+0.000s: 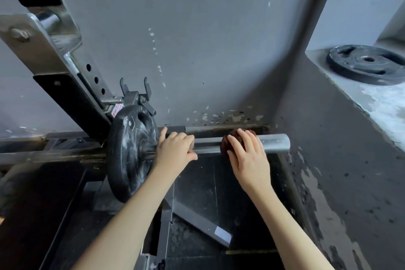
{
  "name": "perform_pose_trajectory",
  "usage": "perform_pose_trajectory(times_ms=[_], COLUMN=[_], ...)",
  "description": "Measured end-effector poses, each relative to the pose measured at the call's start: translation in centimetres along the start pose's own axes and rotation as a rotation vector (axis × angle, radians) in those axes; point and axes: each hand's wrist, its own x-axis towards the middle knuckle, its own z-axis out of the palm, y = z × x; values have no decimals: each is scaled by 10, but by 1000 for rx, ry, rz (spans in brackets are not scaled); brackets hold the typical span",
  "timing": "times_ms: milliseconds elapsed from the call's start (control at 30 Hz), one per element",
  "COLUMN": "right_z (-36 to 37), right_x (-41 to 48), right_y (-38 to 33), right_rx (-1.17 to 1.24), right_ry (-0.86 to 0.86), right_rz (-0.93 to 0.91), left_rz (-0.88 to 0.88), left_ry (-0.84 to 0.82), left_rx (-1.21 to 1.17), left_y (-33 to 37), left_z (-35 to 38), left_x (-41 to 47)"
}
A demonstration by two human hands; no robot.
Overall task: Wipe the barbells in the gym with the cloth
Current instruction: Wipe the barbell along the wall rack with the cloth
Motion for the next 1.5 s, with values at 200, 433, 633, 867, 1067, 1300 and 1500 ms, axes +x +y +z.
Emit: perform_pose_trajectory(times_ms=[200,433,633,867,1067,1300,1500], right_z=[-20,-10,-39,-22,-43,-15,-39], right_x=[7,-10,40,4,25,8,33], right_y=[54,0,75,19,77,9,62], right_rx=[13,19,10,-39,7,28,41], right_ry=[164,43,24,25,1,-37,26], right_rz=[450,227,572,280,384,217,470], left_rz=[1,80,144,112,83,45,42], left_ry=[-18,-223,-474,-286,-45,120,148], left_rx=[-31,-5,-27,-19,24,47,62], left_y=[1,9,5,6,15,18,20], left_z=[1,-9,-6,7,13,28,26], left_x=[0,30,55,42,28,17,13])
